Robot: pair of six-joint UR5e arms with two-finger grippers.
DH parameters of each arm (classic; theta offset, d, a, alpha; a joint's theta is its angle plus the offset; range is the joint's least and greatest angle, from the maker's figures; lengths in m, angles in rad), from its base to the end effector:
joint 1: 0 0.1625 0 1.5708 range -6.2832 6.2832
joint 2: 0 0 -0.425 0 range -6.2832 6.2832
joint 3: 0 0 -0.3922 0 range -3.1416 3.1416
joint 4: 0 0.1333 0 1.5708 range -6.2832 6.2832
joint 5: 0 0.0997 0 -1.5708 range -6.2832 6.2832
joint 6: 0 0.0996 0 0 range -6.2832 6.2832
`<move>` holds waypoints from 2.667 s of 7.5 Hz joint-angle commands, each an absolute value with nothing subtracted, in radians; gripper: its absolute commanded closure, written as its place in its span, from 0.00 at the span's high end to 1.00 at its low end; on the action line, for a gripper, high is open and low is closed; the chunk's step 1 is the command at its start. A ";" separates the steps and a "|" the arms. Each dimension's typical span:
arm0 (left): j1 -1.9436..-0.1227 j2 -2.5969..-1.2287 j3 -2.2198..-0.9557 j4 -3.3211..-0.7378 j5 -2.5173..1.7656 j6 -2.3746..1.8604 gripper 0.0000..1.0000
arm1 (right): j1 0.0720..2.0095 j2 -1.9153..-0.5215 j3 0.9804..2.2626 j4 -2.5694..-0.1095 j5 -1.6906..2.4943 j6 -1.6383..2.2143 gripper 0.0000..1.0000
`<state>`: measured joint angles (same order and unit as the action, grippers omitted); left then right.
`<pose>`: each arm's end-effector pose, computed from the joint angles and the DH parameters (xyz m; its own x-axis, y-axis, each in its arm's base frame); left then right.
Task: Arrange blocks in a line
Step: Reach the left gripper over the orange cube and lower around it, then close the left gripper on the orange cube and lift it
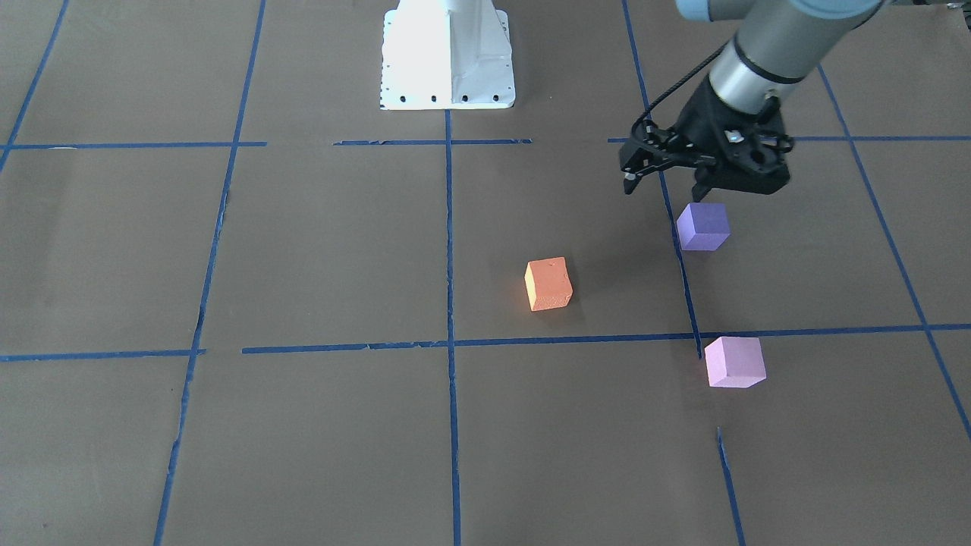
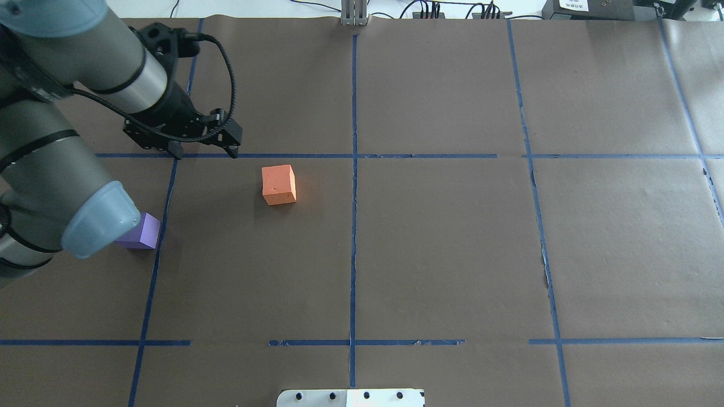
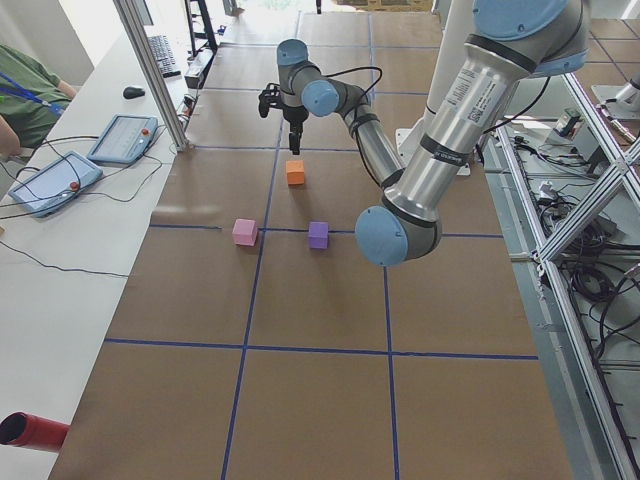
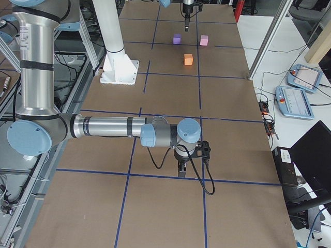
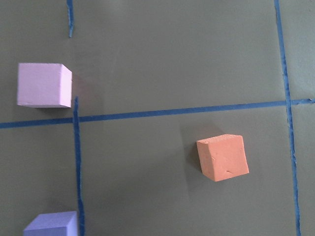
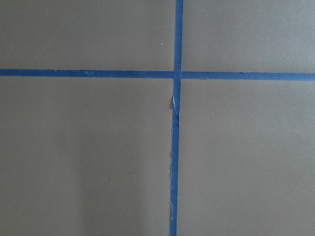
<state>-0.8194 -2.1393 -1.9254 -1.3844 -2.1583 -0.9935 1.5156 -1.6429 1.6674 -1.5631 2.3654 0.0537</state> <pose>0.3491 -0.4881 0.2023 0.6169 0.0051 -0.7870 0.0207 0.9995 0.0227 0.0366 -0.4661 0.6433 0.7002 -0.0079 0.7139 0.0176 0.9998 -0.0061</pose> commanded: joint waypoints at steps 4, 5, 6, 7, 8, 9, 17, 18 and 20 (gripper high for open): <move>-0.712 -2.293 -1.609 -1.474 -2.033 -1.110 1.00 | 1.514 -1.643 1.667 -1.563 2.365 0.054 1.00; -0.709 -2.324 -1.544 -1.476 -2.023 -1.117 1.00 | 1.514 -1.643 1.667 -1.563 2.365 0.054 1.00; -0.700 -2.325 -1.525 -1.480 -2.022 -1.118 1.00 | 1.516 -1.643 1.667 -1.563 2.365 0.054 1.00; -0.698 -2.324 -1.496 -1.514 -2.022 -1.130 1.00 | 1.516 -1.643 1.667 -1.563 2.365 0.054 1.00; -0.698 -2.324 -1.459 -1.555 -2.022 -1.143 1.00 | 1.516 -1.643 1.667 -1.563 2.365 0.054 1.00; -0.696 -2.322 -1.442 -1.575 -2.022 -1.143 1.00 | 1.516 -1.643 1.667 -1.563 2.365 0.054 1.00; -0.660 -2.312 -1.397 -1.669 -2.023 -1.196 0.16 | 1.516 -1.643 1.667 -1.563 2.365 0.054 1.00; -0.660 -2.315 -1.399 -1.672 -2.023 -1.200 0.00 | 1.516 -1.643 1.667 -1.563 2.365 0.054 1.00; -0.678 -2.313 -1.545 -1.526 -2.023 -1.189 0.00 | 1.514 -1.643 1.667 -1.563 2.365 0.054 1.00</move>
<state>-0.6650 -2.3143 -1.4485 -1.6318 -2.0245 -1.1976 1.5153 -1.6429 1.6674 -1.5632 2.3654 0.0537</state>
